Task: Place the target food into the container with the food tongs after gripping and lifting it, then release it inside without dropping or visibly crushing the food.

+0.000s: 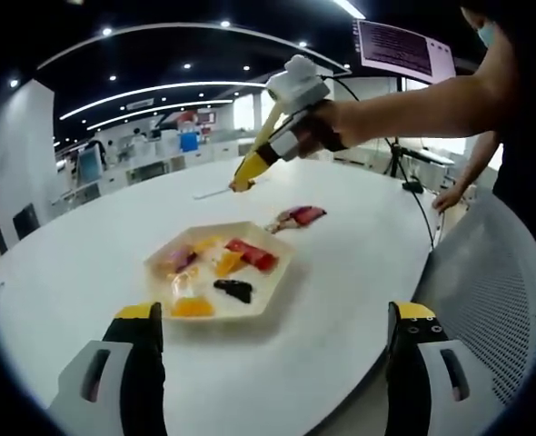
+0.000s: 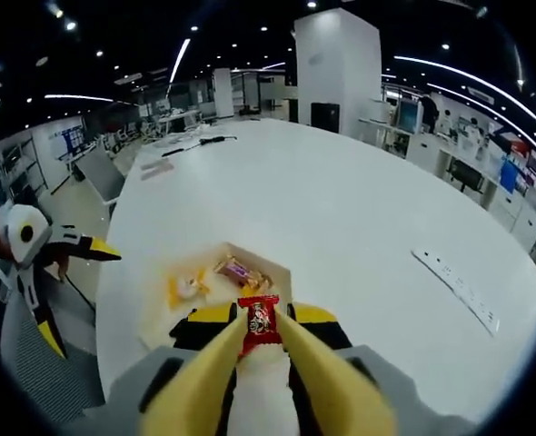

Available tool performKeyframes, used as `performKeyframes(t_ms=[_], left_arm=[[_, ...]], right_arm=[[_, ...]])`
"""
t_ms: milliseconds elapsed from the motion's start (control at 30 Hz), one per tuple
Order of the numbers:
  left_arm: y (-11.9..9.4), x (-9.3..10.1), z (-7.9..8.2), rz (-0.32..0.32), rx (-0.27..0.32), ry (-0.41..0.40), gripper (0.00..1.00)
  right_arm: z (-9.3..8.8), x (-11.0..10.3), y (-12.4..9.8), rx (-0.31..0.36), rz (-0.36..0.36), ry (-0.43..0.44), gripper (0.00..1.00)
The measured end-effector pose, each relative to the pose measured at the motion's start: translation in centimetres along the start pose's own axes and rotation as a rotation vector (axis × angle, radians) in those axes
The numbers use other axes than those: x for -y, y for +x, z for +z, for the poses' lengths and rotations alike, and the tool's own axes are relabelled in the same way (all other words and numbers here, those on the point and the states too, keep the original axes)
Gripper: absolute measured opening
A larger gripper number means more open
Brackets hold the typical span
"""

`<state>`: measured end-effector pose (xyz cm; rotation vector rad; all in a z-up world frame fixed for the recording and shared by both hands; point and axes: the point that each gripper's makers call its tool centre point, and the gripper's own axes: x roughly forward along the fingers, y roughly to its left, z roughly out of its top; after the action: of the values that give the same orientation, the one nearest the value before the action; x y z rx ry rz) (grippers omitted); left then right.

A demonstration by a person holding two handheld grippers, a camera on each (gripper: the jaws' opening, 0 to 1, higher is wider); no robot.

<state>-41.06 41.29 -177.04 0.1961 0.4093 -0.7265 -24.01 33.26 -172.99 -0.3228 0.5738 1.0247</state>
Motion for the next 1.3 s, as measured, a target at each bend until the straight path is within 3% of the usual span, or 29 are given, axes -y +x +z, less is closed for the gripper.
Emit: performKeyframes(t_ms=[467,867,1300], left_arm=[[0.0,0.1,0.0,-0.004,0.000,0.011,1.00],[0.0,0.2,0.1,-0.009,0.002,0.023,1.00],[0.1,0.3,0.1,-0.014,0.001,0.028,0.99]], right_arm=[[2.2,-5.2,1.0,0.019,0.080,-0.072,0.21],[2.6,-7.0,1.2,0.004,0.102,-0.129,0.21],[3.2,-7.6,0.8,0.026,0.136,-0.147,0.26]])
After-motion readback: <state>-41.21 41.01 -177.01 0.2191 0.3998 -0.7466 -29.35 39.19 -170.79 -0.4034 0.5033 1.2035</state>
